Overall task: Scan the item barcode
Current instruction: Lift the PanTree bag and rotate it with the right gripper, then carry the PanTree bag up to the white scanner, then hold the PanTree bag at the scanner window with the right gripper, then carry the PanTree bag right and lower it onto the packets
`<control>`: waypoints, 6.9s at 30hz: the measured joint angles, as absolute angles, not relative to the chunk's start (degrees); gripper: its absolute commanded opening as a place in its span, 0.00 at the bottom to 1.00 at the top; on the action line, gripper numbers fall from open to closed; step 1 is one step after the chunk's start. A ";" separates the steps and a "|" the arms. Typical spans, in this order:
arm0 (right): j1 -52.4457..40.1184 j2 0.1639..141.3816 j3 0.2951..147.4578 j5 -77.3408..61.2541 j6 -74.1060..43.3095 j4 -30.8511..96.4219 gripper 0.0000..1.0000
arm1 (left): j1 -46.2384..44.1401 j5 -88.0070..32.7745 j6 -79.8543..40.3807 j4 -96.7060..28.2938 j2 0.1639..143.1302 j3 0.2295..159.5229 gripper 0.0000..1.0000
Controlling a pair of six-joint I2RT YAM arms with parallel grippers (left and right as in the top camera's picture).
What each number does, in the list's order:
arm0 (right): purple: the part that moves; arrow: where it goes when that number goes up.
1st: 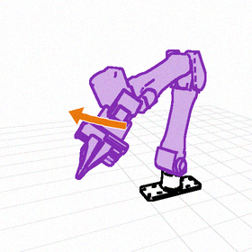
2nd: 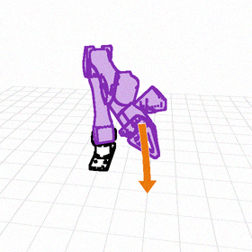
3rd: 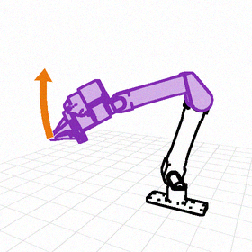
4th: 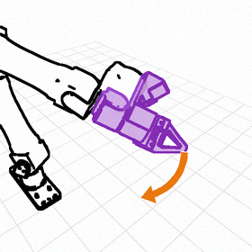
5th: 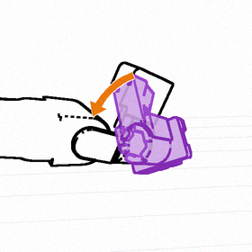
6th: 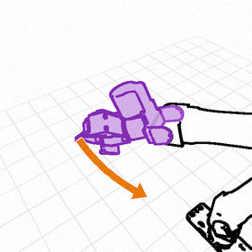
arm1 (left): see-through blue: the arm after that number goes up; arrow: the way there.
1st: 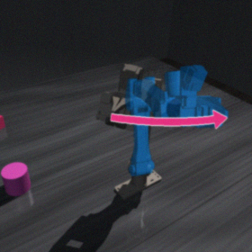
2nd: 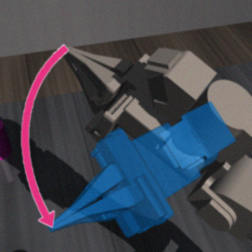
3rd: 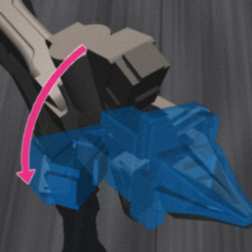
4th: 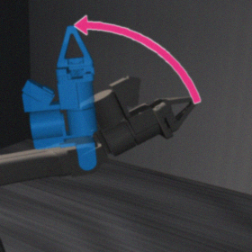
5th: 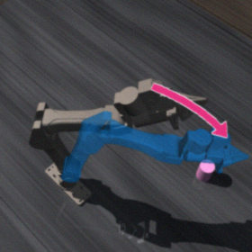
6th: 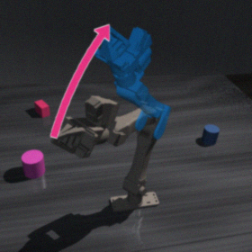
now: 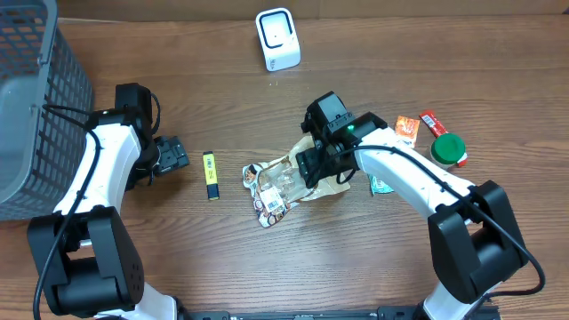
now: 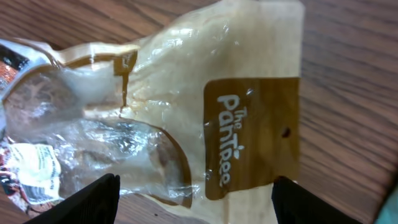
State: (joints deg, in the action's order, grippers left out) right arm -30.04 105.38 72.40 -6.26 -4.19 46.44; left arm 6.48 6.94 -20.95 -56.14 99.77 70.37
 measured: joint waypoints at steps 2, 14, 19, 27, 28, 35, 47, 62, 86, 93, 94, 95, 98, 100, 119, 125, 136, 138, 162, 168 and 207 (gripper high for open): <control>-30.04 105.38 70.89 -6.68 -3.97 44.97 0.76 | 6.48 6.94 -20.95 -56.14 99.77 70.37 1.00; -30.04 105.38 61.52 -7.68 -3.18 33.74 0.66 | 6.48 6.94 -20.95 -56.14 99.77 70.37 1.00; -30.02 105.38 61.32 -8.14 -3.09 33.61 0.56 | 6.48 6.94 -20.95 -56.14 99.77 70.37 1.00; -30.04 105.38 61.06 -8.80 -3.05 33.76 0.40 | 6.48 6.94 -20.95 -56.14 99.77 70.37 1.00; -30.04 105.38 61.06 -8.93 -3.03 33.74 0.37 | 6.48 6.94 -20.95 -56.14 99.77 70.37 1.00; -29.61 105.25 61.87 -11.53 -3.18 35.86 0.04 | 6.48 6.94 -20.95 -56.14 99.77 70.37 1.00; -22.50 101.91 73.01 -25.41 -0.80 50.13 0.04 | 6.48 6.94 -20.95 -56.14 99.77 70.37 1.00; -13.47 90.45 73.41 -40.62 2.59 55.16 0.04 | 6.48 6.94 -20.95 -56.14 99.77 70.37 1.00; -13.63 90.52 90.24 -38.26 1.54 57.23 0.03 | 6.48 6.94 -20.95 -56.14 99.77 70.37 1.00; -14.79 92.90 106.37 -26.41 1.52 56.51 0.03 | 6.48 6.94 -20.95 -56.14 99.77 70.37 1.00; -15.22 93.78 107.79 -23.31 1.74 53.67 0.03 | 6.48 6.94 -20.95 -56.14 99.77 70.37 1.00; -15.62 94.41 108.14 -21.10 2.15 51.09 0.03 | 6.48 6.94 -20.95 -56.14 99.77 70.37 1.00; -16.99 97.34 108.60 -14.90 4.14 42.70 0.03 | 6.48 6.96 -20.95 -56.12 99.77 70.37 1.00; -18.22 100.53 108.64 -10.79 5.65 35.70 0.03 | 6.48 6.92 -20.95 -56.16 99.77 70.37 1.00; -23.68 128.14 108.64 23.14 23.83 -12.08 0.03 | 6.48 6.94 -20.95 -56.14 99.77 70.37 1.00; -24.01 132.53 108.64 24.99 27.57 -13.91 0.03 | 6.48 6.94 -20.95 -56.14 99.77 70.37 1.00; -27.49 133.80 108.64 27.73 28.77 -12.62 0.03 | 6.48 6.94 -20.95 -56.14 99.77 70.37 1.00; -28.18 133.80 108.64 28.40 28.77 -12.40 0.04 | 6.48 6.94 -20.95 -56.14 99.77 70.37 1.00; -28.86 134.04 108.51 39.40 31.48 -13.26 0.03 | 6.48 6.94 -20.95 -56.14 99.77 70.37 1.00; -28.93 135.94 108.51 39.11 31.53 -11.99 0.03 | 6.48 6.94 -20.95 -56.14 99.77 70.37 1.00; -35.70 130.52 108.31 38.79 19.66 9.76 0.03 | 6.48 6.94 -20.95 -56.14 99.77 70.37 1.00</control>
